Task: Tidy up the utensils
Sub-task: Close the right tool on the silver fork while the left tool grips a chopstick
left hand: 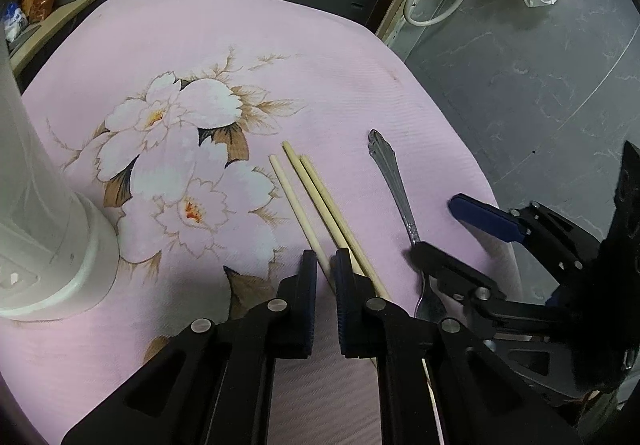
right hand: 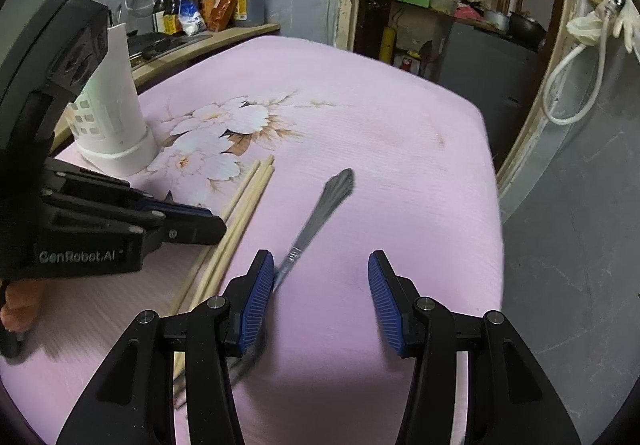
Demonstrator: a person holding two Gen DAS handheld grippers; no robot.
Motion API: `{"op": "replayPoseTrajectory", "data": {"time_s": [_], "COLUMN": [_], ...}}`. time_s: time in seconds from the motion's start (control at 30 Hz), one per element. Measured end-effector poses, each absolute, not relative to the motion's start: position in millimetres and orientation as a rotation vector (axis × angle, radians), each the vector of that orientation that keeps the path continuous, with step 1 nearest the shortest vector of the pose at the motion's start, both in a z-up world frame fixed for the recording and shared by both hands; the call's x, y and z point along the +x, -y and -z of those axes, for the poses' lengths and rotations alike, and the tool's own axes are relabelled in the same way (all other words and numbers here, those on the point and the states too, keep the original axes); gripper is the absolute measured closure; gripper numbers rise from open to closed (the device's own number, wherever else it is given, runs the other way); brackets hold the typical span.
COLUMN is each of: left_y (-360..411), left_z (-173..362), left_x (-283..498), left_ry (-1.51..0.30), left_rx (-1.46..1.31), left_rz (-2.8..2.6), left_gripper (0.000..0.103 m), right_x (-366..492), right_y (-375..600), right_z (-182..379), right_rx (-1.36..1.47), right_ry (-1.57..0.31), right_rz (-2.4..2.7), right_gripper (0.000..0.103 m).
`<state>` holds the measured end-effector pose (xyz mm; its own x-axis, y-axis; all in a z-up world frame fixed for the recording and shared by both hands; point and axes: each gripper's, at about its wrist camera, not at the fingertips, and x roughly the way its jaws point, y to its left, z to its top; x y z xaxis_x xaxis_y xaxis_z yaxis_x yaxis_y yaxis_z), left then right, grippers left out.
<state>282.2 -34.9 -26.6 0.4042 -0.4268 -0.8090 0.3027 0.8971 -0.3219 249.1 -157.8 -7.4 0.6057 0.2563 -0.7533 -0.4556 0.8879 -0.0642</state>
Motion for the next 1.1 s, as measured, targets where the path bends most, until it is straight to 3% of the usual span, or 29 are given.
{"op": "replayPoseTrajectory", "data": {"time_s": [0.3,0.57,0.8,0.87,1.1], "left_y": [27.6,30.6,43.5,44.2,47.4], "left_z": [24.8,24.4,19.7,19.6,20.1], "left_x": [280.9,287.6,298.3,300.3,295.3], "left_ry": [-1.066,-1.110,-1.155,-1.162,-1.134], "left_rx": [-0.135,-0.134,-0.100,-0.100,-0.071], "left_rz": [0.472,0.489,0.484,0.478,0.472], "left_gripper": [0.097,0.094,0.094,0.094,0.095], "right_x": [240.7,229.4,251.7,252.2,244.1], "right_y": [153.0,185.2,172.4,167.8,173.7], "right_z": [9.6,6.2,11.4,12.2,9.8], "right_rx": [-0.413,-0.352,-0.292,-0.306,-0.285], "right_ry": [-0.817,-0.829,-0.864,-0.867,-0.865], "right_rz": [-0.377,-0.372,-0.384,-0.374,-0.407], "right_gripper": [0.060,0.065,0.052,0.053,0.076]}}
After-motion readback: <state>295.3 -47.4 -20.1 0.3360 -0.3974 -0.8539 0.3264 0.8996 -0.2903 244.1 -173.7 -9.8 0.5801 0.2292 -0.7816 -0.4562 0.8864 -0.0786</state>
